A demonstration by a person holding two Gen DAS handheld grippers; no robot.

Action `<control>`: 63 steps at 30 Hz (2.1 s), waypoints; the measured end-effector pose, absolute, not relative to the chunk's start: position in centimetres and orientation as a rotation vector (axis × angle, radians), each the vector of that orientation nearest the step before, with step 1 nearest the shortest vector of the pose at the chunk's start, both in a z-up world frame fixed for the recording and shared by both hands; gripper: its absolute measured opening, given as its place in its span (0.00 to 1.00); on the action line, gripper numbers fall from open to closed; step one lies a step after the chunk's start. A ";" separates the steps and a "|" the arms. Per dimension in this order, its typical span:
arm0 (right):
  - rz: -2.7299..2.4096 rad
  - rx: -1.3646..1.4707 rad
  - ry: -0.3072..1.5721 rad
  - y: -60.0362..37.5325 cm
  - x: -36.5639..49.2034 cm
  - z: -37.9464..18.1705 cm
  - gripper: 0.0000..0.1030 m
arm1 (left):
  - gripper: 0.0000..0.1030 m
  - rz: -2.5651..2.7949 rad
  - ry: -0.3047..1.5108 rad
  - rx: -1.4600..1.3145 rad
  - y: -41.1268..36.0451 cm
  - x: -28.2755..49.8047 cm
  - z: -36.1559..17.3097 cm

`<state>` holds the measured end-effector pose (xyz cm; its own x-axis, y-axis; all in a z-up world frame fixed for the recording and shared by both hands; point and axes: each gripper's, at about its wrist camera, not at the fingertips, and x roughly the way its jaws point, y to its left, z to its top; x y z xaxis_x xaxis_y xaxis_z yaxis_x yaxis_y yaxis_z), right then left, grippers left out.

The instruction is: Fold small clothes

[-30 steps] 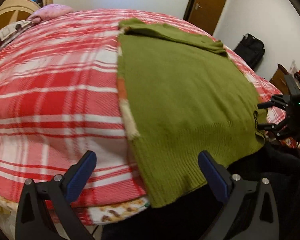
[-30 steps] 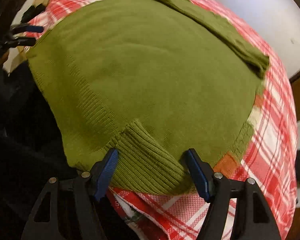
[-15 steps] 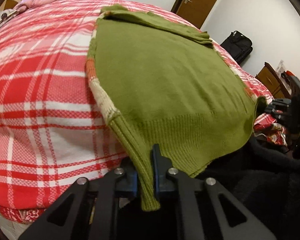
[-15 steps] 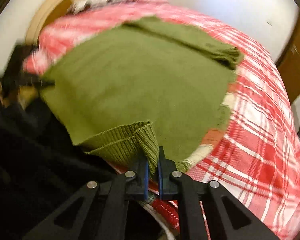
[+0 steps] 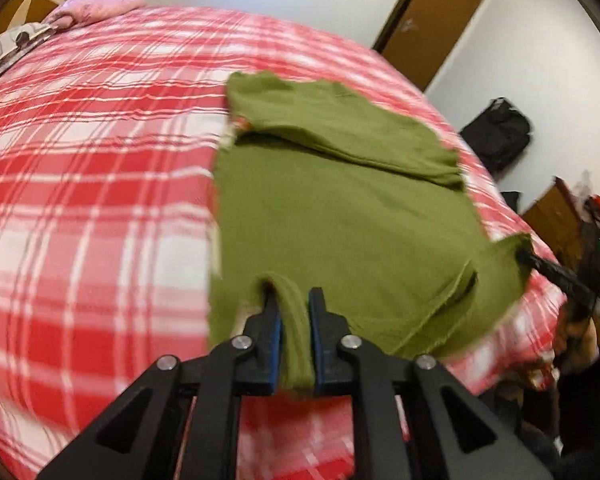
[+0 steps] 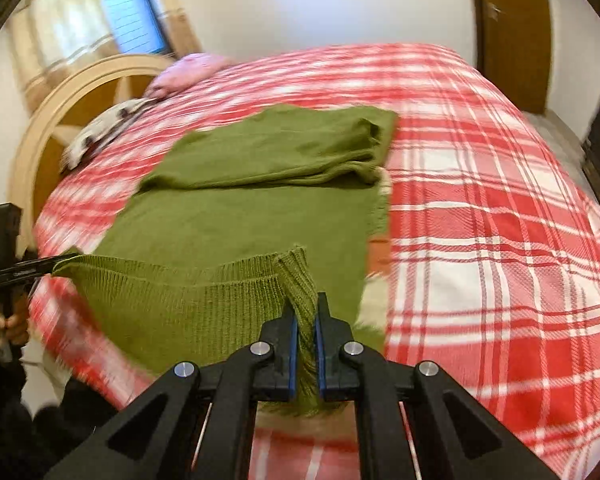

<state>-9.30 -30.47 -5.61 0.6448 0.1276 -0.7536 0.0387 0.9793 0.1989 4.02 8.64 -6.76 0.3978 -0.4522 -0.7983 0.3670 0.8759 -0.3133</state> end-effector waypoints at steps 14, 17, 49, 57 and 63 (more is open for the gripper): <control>-0.017 0.221 0.904 -30.5 -7.9 -8.9 0.06 | 0.61 -0.639 0.837 0.146 8.9 4.7 -4.9; -0.028 0.192 0.901 -30.1 -7.8 -8.9 0.06 | 0.61 -0.690 0.837 0.212 6.9 4.6 -6.3; 0.097 0.393 0.898 -31.3 -8.0 -9.2 0.53 | 0.49 -0.732 0.985 0.106 5.5 4.3 -9.3; 0.025 0.087 0.901 -27.5 -7.9 -9.6 0.52 | 0.29 -0.722 1.025 0.003 6.7 5.4 -9.8; 0.048 0.065 0.907 -27.4 -7.9 -9.2 0.14 | 0.28 -0.673 1.010 0.092 5.3 5.0 -9.8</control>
<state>-7.87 -27.38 -9.17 0.6156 0.0692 -0.7850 -0.0144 0.9970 0.0765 5.04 5.27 -9.77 0.3495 -0.4777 -0.8060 0.5601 0.7962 -0.2290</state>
